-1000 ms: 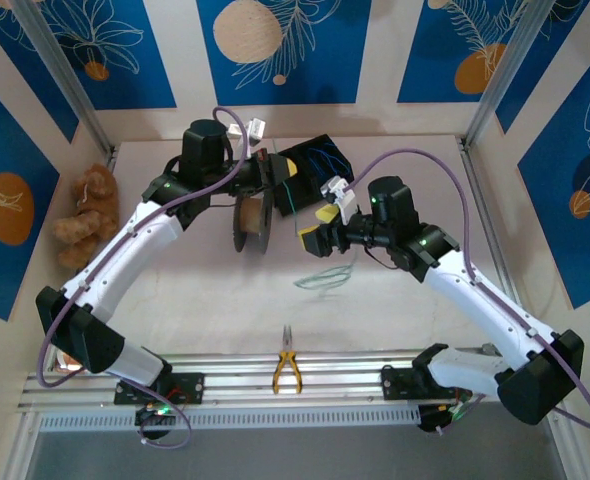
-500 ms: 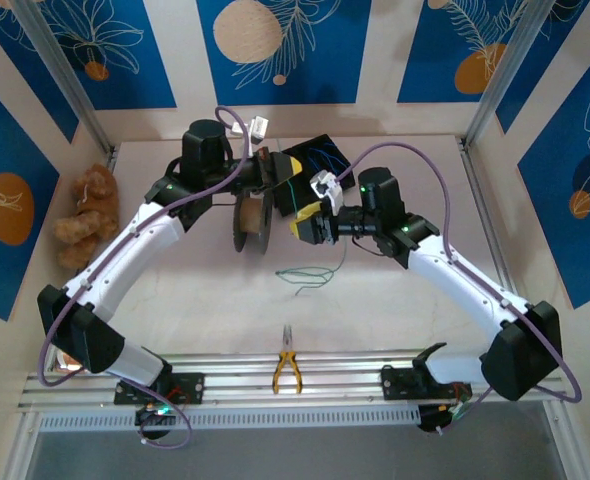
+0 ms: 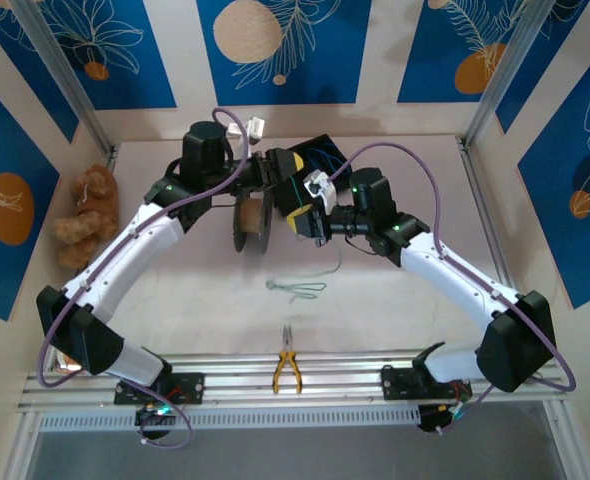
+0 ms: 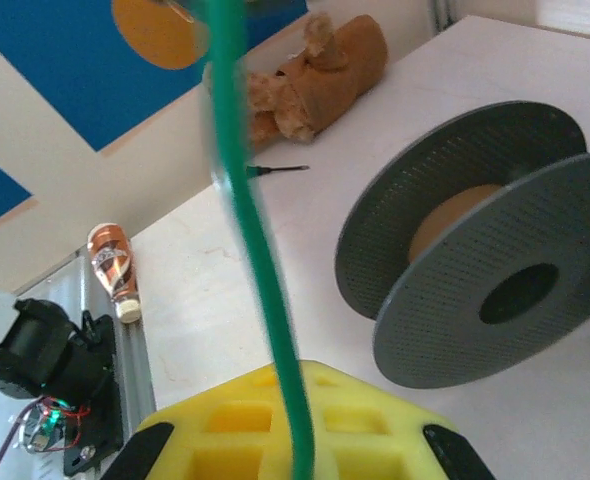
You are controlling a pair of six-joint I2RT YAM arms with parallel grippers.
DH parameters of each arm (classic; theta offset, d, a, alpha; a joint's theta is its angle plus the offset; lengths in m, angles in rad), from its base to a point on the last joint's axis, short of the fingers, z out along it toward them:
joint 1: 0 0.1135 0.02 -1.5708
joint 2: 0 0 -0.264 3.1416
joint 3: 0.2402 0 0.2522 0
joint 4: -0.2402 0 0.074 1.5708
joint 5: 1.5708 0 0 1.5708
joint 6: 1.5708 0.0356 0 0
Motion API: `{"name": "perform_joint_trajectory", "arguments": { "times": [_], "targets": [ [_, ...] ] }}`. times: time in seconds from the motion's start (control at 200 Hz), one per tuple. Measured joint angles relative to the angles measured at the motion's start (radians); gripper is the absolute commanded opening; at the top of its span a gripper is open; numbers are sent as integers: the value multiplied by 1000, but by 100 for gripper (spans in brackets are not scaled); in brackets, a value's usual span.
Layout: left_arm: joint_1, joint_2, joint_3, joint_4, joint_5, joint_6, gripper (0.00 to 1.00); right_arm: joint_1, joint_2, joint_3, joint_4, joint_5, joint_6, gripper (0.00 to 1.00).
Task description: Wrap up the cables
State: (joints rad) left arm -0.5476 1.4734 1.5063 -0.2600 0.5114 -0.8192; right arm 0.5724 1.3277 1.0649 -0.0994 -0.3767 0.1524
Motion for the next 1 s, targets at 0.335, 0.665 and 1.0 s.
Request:
{"name": "perform_joint_trajectory", "arguments": {
  "times": [0.335, 0.665, 1.0],
  "targets": [
    [76, -145, -1, -358, -408, 177, 100, 41, 5, 51, -193, 189, -80, 0],
    [120, -53, -70, -489, -506, 285, 79, 46, 27, 66, -314, 290, -107, 0],
    [120, 110, -81, -500, -494, 284, 31, 66, 30, 67, -348, 330, -122, 0]
  ]
}}
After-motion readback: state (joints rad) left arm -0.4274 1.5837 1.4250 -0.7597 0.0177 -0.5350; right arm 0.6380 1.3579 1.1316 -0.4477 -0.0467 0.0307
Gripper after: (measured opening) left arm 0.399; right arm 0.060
